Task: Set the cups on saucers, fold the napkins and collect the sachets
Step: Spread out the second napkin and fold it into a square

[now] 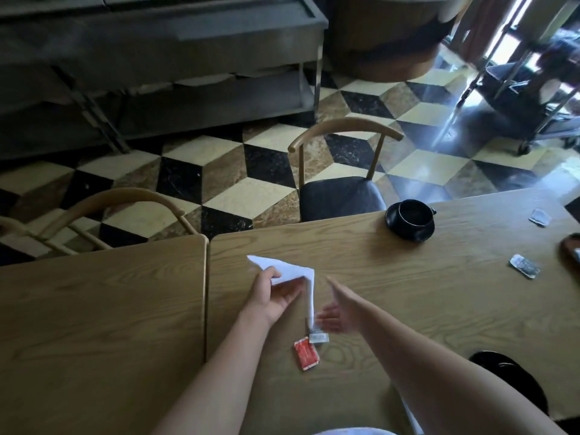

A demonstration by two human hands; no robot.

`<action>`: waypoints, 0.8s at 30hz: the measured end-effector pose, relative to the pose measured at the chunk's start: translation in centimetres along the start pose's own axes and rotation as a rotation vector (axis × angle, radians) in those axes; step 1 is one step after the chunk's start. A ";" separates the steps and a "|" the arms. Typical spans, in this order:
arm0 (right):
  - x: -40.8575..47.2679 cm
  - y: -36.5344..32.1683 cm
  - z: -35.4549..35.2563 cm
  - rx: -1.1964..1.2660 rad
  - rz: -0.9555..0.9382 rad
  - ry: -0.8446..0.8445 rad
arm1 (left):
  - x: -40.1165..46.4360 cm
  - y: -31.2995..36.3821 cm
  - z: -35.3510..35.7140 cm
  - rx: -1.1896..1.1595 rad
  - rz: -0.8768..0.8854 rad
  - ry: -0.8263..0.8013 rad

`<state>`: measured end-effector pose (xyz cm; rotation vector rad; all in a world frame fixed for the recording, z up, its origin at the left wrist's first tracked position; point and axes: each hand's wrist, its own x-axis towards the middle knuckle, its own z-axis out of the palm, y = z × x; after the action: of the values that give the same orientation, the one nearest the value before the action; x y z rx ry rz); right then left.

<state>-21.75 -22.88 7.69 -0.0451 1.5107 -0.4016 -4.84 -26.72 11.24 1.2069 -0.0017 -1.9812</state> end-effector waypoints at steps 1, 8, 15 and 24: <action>-0.7 -0.2 0.0 0.036 -0.002 -0.018 | -0.7 0.2 0.7 -0.030 -0.004 -0.051; -4.3 -0.3 -0.7 0.328 -0.079 -0.213 | -5.0 1.4 2.9 -0.181 -0.050 -0.345; -8.1 -0.3 -1.9 0.445 -0.310 -0.396 | -7.0 1.4 1.5 -0.016 -0.015 -0.346; -8.9 2.2 -4.0 0.343 -0.366 -0.194 | -6.4 -0.6 -3.8 0.196 0.024 -0.003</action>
<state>-25.17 -17.48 15.33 -0.0879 1.2242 -0.9204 -0.92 -20.86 13.74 1.3216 -0.2151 -1.9975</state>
